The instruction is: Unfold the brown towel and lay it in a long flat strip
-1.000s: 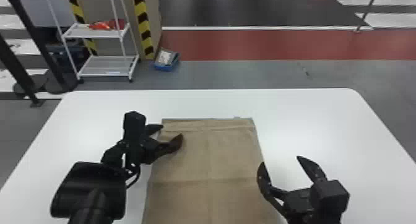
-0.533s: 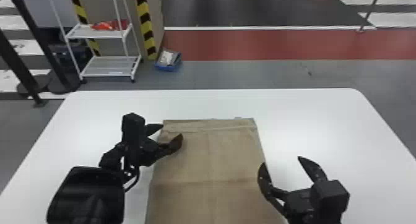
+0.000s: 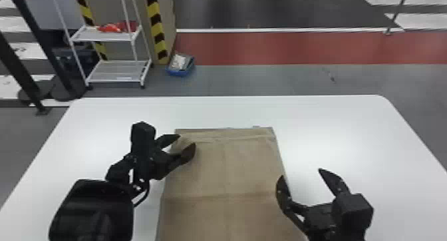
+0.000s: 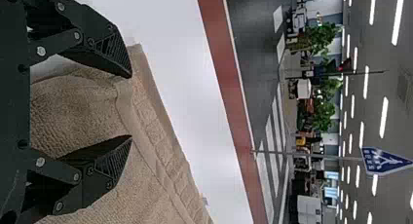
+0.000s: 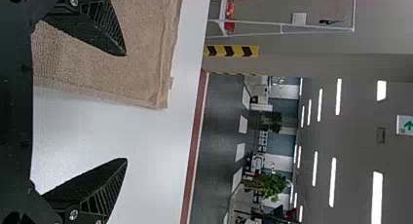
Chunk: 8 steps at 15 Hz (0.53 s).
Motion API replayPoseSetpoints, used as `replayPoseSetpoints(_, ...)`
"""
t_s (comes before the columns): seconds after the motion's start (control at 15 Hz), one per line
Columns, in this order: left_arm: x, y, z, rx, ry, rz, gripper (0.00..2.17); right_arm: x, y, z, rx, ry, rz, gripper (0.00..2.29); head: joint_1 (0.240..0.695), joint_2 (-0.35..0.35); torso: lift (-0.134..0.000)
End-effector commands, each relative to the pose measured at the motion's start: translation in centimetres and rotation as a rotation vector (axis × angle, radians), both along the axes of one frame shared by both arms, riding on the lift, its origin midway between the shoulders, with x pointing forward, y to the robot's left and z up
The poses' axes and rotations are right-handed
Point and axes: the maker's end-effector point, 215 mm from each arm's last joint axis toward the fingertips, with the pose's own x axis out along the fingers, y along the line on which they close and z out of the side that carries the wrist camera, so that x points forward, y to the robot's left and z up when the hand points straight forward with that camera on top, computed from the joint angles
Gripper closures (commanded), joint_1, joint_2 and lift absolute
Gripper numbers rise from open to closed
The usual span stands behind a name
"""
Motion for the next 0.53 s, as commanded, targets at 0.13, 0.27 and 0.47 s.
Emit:
replayPoseSetpoints(0.13, -1.0, -0.5, 0.4, -0.004, -0.006, -0.025, 1.20, 0.0, 0.2, 0.1, 0.000, -0.001, 0.003, 0.11, 0.695, 0.026, -0.117)
replayPoseSetpoints(0.27, -1.8, 0.8, 1.0, 0.002, -0.023, -0.004, 1.20, 0.1, 0.4, 0.2, 0.001, -0.004, 0.008, 0.11, 0.695, 0.024, -0.117)
replayPoseSetpoints(0.47, -4.9, 1.0, 4.6, 0.002, -0.091, -0.006, 1.20, 0.2, 0.1, 0.4, -0.004, -0.004, 0.005, 0.11, 0.695, 0.038, -0.117)
